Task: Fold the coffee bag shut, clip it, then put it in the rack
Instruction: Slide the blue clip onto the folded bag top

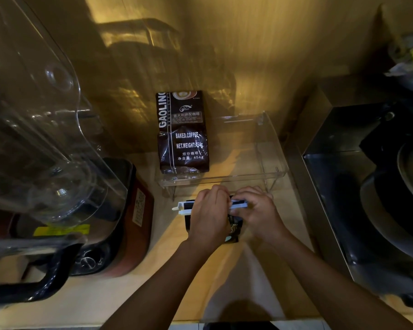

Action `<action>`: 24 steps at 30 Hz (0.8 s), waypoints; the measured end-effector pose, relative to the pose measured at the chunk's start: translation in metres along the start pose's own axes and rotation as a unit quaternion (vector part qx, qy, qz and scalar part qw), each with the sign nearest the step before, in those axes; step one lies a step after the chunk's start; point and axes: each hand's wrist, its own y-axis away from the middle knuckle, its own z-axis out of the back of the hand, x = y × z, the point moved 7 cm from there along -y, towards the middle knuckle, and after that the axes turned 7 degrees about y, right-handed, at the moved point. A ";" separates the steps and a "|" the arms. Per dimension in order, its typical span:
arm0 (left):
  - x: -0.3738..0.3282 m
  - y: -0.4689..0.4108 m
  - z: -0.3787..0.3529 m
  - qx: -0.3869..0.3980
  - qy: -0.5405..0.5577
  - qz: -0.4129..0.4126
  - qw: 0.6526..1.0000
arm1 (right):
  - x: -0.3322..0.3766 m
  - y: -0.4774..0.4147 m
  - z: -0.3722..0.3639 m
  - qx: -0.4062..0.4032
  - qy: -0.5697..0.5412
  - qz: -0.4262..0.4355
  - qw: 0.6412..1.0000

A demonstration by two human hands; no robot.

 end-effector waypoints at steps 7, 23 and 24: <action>0.014 0.000 0.012 0.018 -0.014 -0.013 1.000 | 0.000 -0.001 -0.001 0.001 0.029 0.016 0.999; 0.014 -0.005 0.012 0.011 0.030 -0.020 0.999 | 0.001 -0.001 -0.004 0.018 -0.010 -0.020 1.000; 0.015 -0.004 0.014 0.014 0.027 -0.022 0.999 | 0.000 -0.001 -0.004 0.021 -0.006 -0.022 1.000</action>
